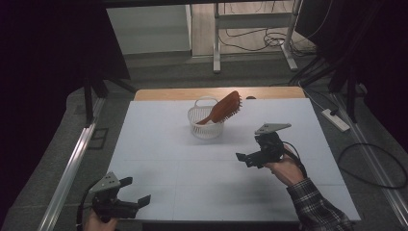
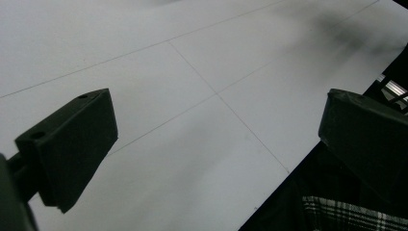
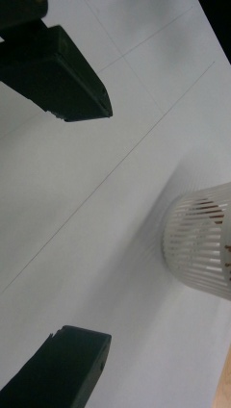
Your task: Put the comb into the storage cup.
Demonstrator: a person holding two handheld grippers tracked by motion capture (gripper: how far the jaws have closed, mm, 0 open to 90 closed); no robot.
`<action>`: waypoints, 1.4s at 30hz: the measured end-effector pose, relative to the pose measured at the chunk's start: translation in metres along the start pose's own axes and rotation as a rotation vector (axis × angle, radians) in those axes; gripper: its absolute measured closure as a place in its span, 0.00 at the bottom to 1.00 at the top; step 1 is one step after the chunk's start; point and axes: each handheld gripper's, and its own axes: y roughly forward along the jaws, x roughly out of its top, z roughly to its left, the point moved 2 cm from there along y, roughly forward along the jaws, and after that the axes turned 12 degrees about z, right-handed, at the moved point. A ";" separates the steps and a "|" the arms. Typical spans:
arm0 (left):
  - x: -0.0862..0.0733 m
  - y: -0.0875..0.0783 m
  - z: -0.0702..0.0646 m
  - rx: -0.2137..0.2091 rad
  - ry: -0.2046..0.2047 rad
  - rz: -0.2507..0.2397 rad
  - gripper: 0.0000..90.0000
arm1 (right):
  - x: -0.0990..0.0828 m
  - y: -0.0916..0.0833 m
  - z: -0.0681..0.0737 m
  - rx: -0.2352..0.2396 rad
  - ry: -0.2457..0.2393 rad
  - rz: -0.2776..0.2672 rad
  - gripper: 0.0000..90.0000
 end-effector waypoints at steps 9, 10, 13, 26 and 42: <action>0.000 0.000 0.001 0.000 -0.003 -0.003 0.01 | -0.010 -0.006 -0.005 -0.014 0.020 -0.001 0.00; 0.000 0.000 0.001 0.000 -0.003 -0.003 0.00 | -0.011 -0.007 -0.005 -0.014 0.023 -0.001 0.00; 0.000 0.000 0.001 0.000 -0.003 -0.003 0.01 | -0.014 -0.009 -0.005 -0.015 0.024 -0.001 0.00; 0.000 0.000 0.001 0.000 -0.005 -0.003 0.01 | -0.028 -0.022 -0.007 -0.033 0.033 0.001 0.00; 0.000 0.000 0.001 -0.001 -0.007 -0.002 0.01 | -0.048 -0.033 -0.009 -0.052 0.038 0.021 0.00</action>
